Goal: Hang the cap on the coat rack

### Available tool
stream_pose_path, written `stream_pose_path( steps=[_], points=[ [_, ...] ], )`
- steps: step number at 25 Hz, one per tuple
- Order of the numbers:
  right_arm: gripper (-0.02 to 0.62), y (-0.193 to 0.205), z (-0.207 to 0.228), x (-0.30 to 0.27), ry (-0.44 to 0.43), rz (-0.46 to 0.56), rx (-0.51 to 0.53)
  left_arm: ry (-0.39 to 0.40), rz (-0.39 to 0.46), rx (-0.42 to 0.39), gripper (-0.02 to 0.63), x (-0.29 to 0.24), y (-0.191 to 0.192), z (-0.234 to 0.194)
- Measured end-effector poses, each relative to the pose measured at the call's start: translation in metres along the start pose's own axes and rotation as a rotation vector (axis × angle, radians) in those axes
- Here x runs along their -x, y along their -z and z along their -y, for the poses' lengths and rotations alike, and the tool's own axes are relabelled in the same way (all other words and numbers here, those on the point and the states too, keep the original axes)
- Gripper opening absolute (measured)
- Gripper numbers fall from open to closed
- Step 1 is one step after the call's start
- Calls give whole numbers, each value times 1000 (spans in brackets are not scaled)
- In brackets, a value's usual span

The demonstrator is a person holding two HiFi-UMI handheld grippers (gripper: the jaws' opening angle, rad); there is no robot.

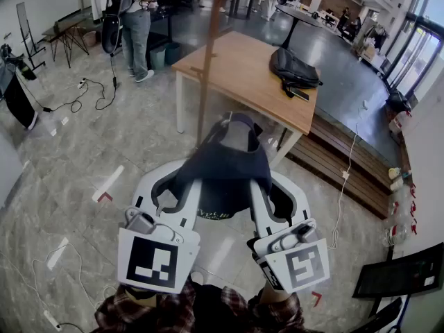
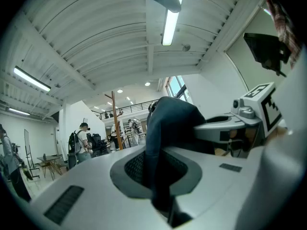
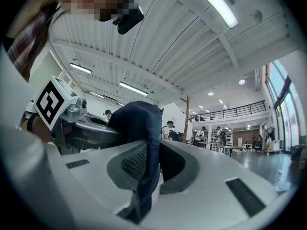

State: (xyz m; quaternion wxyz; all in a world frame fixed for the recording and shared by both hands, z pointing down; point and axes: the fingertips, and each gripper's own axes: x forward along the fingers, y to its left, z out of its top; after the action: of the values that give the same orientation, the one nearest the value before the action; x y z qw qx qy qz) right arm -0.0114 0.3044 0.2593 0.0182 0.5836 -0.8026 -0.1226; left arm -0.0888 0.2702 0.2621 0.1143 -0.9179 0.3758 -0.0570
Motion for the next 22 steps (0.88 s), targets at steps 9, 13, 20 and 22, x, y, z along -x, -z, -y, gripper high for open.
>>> stream_pose_path(
  steps=[9, 13, 20, 22],
  points=[
    [38, 24, 34, -86, 22, -3, -1, 11, 10, 11, 37, -74, 21, -60],
    [38, 26, 60, -140, 50, 5, 10, 33, 37, 3, 37, -122, 19, -98],
    [38, 37, 89, -219, 91, 7, 27, 66, 58, -6, 37, -188, 29, -157],
    [38, 43, 94, -238, 103, 3, 27, 79, 61, -5, 37, -203, 35, -170]
  ],
)
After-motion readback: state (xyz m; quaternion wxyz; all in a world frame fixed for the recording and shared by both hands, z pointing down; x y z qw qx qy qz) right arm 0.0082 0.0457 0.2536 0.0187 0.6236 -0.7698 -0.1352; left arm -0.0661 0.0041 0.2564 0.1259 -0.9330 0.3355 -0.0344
